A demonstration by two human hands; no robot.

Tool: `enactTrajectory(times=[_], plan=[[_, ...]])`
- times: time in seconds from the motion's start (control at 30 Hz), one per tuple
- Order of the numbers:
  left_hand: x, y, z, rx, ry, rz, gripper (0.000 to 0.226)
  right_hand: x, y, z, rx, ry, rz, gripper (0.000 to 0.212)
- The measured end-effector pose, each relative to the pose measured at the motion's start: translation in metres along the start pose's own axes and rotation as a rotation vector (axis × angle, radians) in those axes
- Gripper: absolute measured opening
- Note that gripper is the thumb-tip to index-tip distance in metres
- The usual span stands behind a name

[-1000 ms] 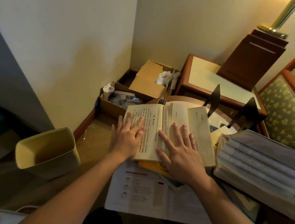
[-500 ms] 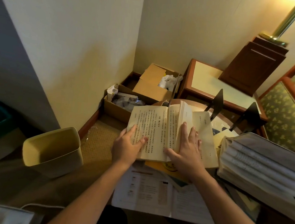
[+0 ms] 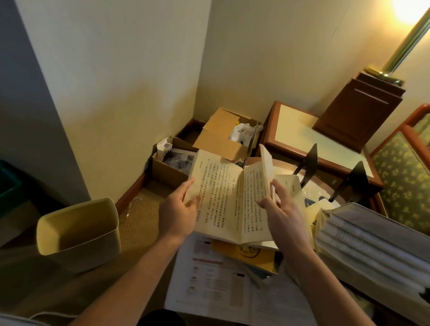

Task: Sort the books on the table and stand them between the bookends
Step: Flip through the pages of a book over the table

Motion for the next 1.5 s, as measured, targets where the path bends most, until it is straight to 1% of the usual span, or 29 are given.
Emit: enactTrajectory(times=[0.13,0.23,0.3,0.4,0.47,0.53,0.6,0.63,0.7,0.8,0.9,1.0,1.07,1.13,1.17,1.23,1.3,1.37,1.4,1.5], plan=[[0.019,-0.002,0.0,-0.062,0.033,-0.112,0.044,-0.029,0.019,-0.001,-0.137,-0.103,0.0,0.071],[0.028,-0.001,0.001,-0.133,0.009,-0.232,0.041,-0.039,0.04,-0.003,-0.285,-0.19,-0.212,0.077],[0.029,0.0,0.003,-0.149,-0.01,-0.238,0.042,-0.038,0.046,-0.002,-0.334,-0.242,-0.337,0.077],[0.026,0.001,0.007,-0.153,-0.027,-0.187,0.049,-0.03,0.04,0.002,-0.316,-0.214,-0.284,0.074],[0.022,0.003,0.007,-0.165,-0.041,-0.168,0.052,-0.02,0.038,0.003,-0.389,-0.174,-0.282,0.072],[0.018,0.003,0.008,-0.169,-0.072,-0.166,0.052,-0.013,0.041,0.0,-0.497,-0.17,-0.325,0.082],[0.015,0.003,0.009,-0.167,-0.096,-0.161,0.052,-0.007,0.044,-0.003,-0.581,-0.204,-0.413,0.101],[0.014,0.003,0.009,-0.167,-0.104,-0.161,0.052,-0.005,0.045,-0.005,-0.601,-0.224,-0.45,0.108],[0.012,0.002,0.009,-0.168,-0.119,-0.164,0.052,-0.003,0.046,-0.006,-0.59,-0.27,-0.494,0.112],[0.011,0.003,0.009,-0.175,-0.123,-0.161,0.051,-0.004,0.046,-0.005,-0.512,-0.317,-0.521,0.106],[0.015,0.001,0.01,-0.162,-0.106,-0.132,0.05,-0.004,0.05,-0.007,-0.5,-0.31,-0.556,0.096],[0.017,0.0,0.011,-0.155,-0.1,-0.099,0.05,-0.003,0.055,-0.008,-0.454,-0.305,-0.531,0.096],[0.017,0.0,0.009,-0.175,-0.132,-0.157,0.049,0.002,0.061,-0.009,-0.497,-0.316,-0.6,0.101],[0.014,0.002,0.006,-0.206,-0.168,-0.206,0.049,0.005,0.068,-0.011,-0.594,-0.345,-0.743,0.102],[0.012,0.003,0.005,-0.208,-0.175,-0.196,0.051,0.007,0.071,-0.011,-0.634,-0.363,-0.799,0.098],[0.002,0.005,0.006,-0.177,-0.161,-0.082,0.062,0.01,0.072,-0.01,-0.683,-0.395,-0.877,0.087],[-0.009,0.013,0.006,-0.185,-0.144,0.064,0.078,0.015,0.067,-0.003,-0.672,-0.4,-0.909,0.085],[-0.022,0.02,0.007,-0.218,-0.153,0.104,0.088,0.026,0.057,0.009,-0.625,-0.341,-0.924,0.071],[-0.026,0.023,0.007,-0.229,-0.156,0.109,0.089,0.031,0.052,0.014,-0.599,-0.315,-0.934,0.066],[-0.035,0.028,0.005,-0.249,-0.171,0.148,0.086,0.047,0.042,0.02,-0.545,-0.263,-0.921,0.063]])
Point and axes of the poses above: each hand's wrist, its own z-axis towards the middle knuckle, its own y-axis out of the palm, x = y × z, the point moved 6 cm from there along z, towards the middle knuckle, and after that the axes turned 13 degrees about -y, right-handed, at the moved point
